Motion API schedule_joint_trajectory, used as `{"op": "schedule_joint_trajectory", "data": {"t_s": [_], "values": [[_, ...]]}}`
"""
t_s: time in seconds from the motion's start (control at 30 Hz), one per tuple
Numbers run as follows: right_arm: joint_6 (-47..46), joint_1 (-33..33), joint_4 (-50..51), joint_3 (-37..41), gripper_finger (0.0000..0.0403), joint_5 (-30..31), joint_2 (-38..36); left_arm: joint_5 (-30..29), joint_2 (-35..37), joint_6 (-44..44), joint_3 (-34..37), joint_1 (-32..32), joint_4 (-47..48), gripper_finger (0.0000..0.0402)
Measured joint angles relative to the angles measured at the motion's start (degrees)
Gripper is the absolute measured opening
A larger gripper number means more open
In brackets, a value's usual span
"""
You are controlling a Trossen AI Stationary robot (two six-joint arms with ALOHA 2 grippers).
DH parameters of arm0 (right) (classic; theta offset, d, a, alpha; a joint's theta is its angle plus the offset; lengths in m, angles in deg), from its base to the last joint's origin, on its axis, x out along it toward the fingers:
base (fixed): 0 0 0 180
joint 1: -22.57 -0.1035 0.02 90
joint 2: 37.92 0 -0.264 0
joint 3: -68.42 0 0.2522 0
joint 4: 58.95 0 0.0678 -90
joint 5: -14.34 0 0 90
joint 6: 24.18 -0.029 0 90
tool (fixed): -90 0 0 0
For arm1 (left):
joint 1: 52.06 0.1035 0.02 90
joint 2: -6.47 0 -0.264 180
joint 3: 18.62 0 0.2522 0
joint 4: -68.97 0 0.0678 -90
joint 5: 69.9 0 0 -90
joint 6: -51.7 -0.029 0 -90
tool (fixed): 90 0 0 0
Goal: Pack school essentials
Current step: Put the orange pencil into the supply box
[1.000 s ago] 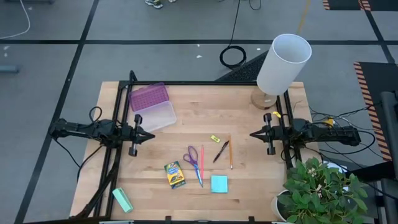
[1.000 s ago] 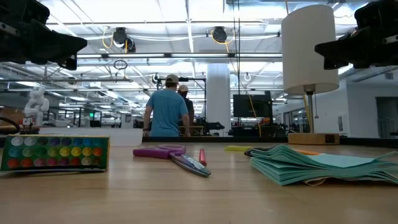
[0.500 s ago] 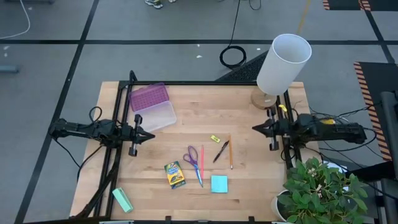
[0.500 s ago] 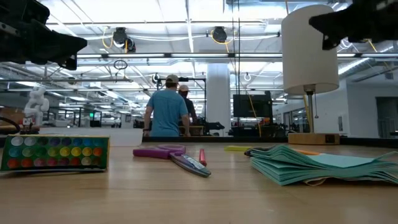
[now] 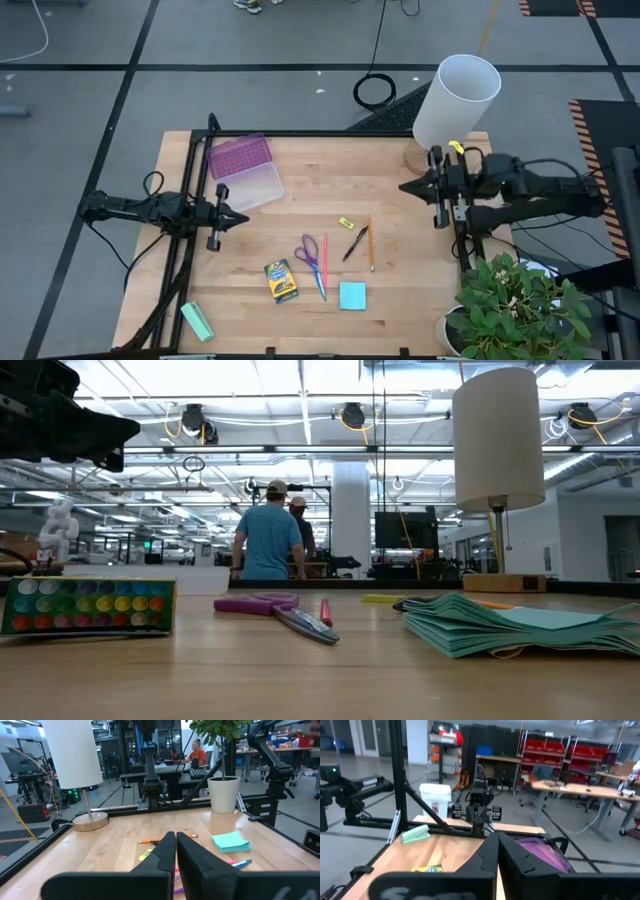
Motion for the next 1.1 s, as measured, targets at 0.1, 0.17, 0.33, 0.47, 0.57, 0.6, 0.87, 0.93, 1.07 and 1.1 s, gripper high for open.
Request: {"op": "schedule_joint_trajectory", "data": {"t_s": [0.1,0.17,0.33,0.47,0.57,0.6,0.87,0.93,1.07,1.1], "values": [[0.0,0.0,6.8,-8.2,0.0000,-0.1,4.8,0.0,0.0,0.0,0.0,0.0,0.0,0.0019],[0.0,0.0,11.3,-13.3,0.0000,-0.1,7.8,0.0,0.0,0.0,0.0,0.0,0.0,0.0019],[-2.2,0.0,19.2,-24.5,0.0000,-0.1,14.4,0.0,0.0,0.0,0.0,0.0,0.0,0.0019],[-5.6,0.0,22.0,-29.9,0.0000,-0.2,18.9,0.0,0.0,0.0,0.0,0.0,0.0,0.0019],[-7.9,-0.4,24.3,-32.4,0.0000,-0.1,21.5,0.0,0.0,0.0,0.0,0.0,0.0,0.0019],[-8.2,-0.7,24.7,-32.9,0.0000,-0.1,22.2,0.0,0.0,0.0,0.0,0.0,0.0,0.0019],[-12.2,-3.1,24.7,-33.3,0.0000,0.0,25.7,0.0,0.0,0.0,0.0,0.0,0.0,0.0019],[-13.5,-3.6,24.7,-33.3,0.0000,0.1,26.3,0.0,0.0,0.0,0.0,0.0,0.0,0.0019],[-13.9,-3.8,24.7,-33.3,0.0000,0.2,27.0,0.0,0.0,0.0,0.0,0.0,0.0,0.0019],[-14.0,-3.8,24.7,-33.3,0.0000,0.2,27.1,0.0,0.0,0.0,0.0,0.0,0.0,0.0019]]}}
